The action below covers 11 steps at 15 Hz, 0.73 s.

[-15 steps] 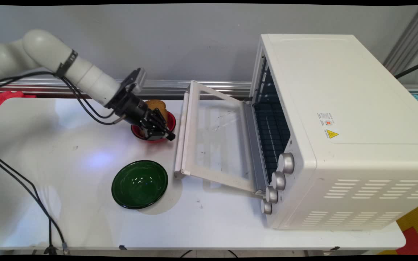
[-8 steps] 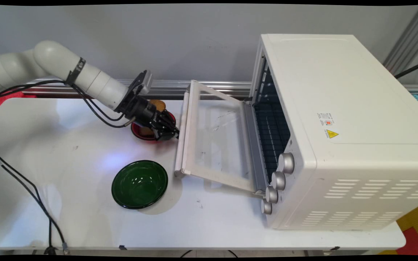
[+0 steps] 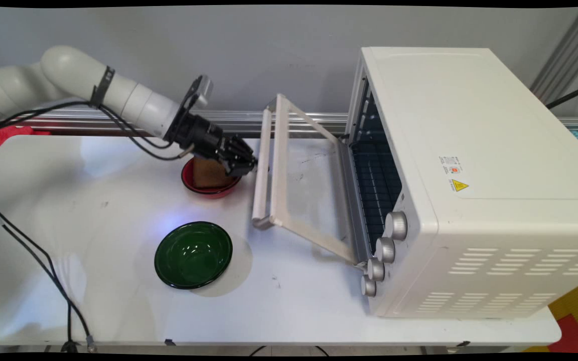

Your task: Close the oven

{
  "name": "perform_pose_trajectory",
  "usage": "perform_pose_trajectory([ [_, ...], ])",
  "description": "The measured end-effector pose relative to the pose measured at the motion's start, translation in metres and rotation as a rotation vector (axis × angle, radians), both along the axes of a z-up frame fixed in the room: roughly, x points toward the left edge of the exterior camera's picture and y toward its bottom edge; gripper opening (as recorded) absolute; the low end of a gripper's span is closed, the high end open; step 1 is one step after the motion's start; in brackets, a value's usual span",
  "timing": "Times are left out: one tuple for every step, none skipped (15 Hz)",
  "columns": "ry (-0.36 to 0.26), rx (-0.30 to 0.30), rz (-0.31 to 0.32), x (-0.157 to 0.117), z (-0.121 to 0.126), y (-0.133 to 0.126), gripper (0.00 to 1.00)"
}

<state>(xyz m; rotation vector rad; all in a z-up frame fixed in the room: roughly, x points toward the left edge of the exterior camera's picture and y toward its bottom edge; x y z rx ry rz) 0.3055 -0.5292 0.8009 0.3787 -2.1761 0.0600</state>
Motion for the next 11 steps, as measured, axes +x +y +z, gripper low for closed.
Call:
perform_pose_trajectory([
  [0.015, -0.006, 0.003, -0.002, 0.007, -0.002, 0.00],
  [0.033, -0.013, 0.010, -0.004, 0.016, -0.004, 0.00],
  [0.049, -0.017, 0.015, -0.007, 0.023, -0.006, 0.00],
  [0.064, -0.020, 0.020, -0.009, 0.031, -0.008, 0.00],
  [0.083, -0.023, 0.025, -0.013, 0.039, -0.010, 0.00],
  [0.101, -0.025, 0.028, -0.018, 0.046, -0.012, 0.00],
  [0.117, -0.027, 0.030, -0.022, 0.053, -0.013, 0.00],
  [0.133, -0.030, 0.031, -0.027, 0.060, -0.014, 0.00],
  [0.148, -0.032, 0.031, -0.032, 0.066, -0.015, 0.00],
  [0.161, -0.035, 0.031, -0.036, 0.071, -0.016, 0.00],
  [0.172, -0.038, 0.030, -0.040, 0.076, -0.017, 0.00],
])
